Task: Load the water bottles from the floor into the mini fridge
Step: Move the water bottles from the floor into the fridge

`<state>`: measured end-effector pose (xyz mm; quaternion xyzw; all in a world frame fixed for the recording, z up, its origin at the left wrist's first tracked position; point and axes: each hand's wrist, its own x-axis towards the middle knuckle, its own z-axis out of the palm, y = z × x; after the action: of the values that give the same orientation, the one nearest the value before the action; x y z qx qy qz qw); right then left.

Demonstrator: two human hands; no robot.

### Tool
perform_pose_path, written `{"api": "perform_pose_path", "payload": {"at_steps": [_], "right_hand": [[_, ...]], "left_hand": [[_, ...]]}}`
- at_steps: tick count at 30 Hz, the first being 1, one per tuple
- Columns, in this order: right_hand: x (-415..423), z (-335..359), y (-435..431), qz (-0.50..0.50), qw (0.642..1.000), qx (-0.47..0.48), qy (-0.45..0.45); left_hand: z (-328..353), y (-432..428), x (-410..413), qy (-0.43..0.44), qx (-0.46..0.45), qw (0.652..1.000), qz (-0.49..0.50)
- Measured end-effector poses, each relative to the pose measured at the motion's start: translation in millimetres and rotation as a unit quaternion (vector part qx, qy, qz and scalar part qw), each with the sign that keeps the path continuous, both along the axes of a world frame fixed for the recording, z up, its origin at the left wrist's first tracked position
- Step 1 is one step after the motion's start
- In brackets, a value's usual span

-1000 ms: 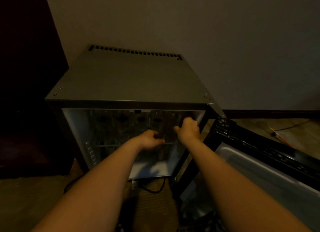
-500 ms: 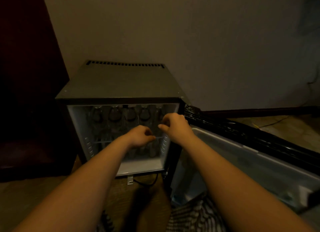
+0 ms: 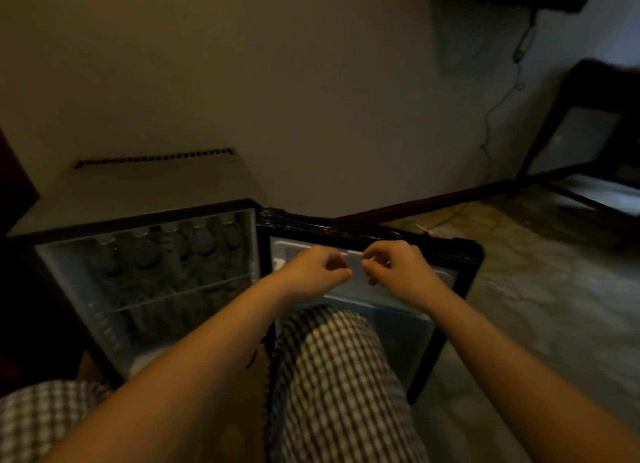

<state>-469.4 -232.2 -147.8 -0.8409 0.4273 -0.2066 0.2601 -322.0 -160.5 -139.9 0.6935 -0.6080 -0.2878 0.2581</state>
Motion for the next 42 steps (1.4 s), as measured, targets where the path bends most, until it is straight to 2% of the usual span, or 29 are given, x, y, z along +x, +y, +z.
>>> {"api": "perform_pose_path", "payload": {"at_steps": [10, 14, 24, 30, 34, 38, 42], "right_hand": [[-159.5, -37.8, -9.2, -0.075, 0.993, 0.076, 0.048], [-213.7, -69.0, -6.6, -0.116, 0.983, 0.123, 0.075], [-325.0, -166.7, 35.5, -0.215, 0.942, 0.229, 0.12], [-359.6, -223.5, 71.9, -0.29, 0.908, 0.271, 0.134], [-367.6, -252.3, 89.2, -0.301, 0.895, 0.287, 0.163], [-365.9, -270.5, 99.0, -0.321, 0.886, 0.281, 0.182], [-358.9, -281.6, 103.4, -0.34, 0.886, 0.229, 0.215]], "left_hand": [[-27.1, -25.6, -128.3, -0.049, 0.008, 0.99, -0.136], [-52.7, -33.0, -173.9, -0.054, 0.053, 0.981, -0.177], [-141.0, -30.7, -251.0, -0.03, 0.141, 0.97, -0.194], [-195.3, -10.5, -264.9, 0.033, 0.204, 0.965, -0.159], [-224.7, 10.2, -267.9, 0.022, 0.264, 0.948, -0.174], [-231.1, 10.5, -267.4, 0.02, 0.267, 0.947, -0.179], [-230.7, 5.8, -270.9, 0.03, 0.254, 0.951, -0.176]]}}
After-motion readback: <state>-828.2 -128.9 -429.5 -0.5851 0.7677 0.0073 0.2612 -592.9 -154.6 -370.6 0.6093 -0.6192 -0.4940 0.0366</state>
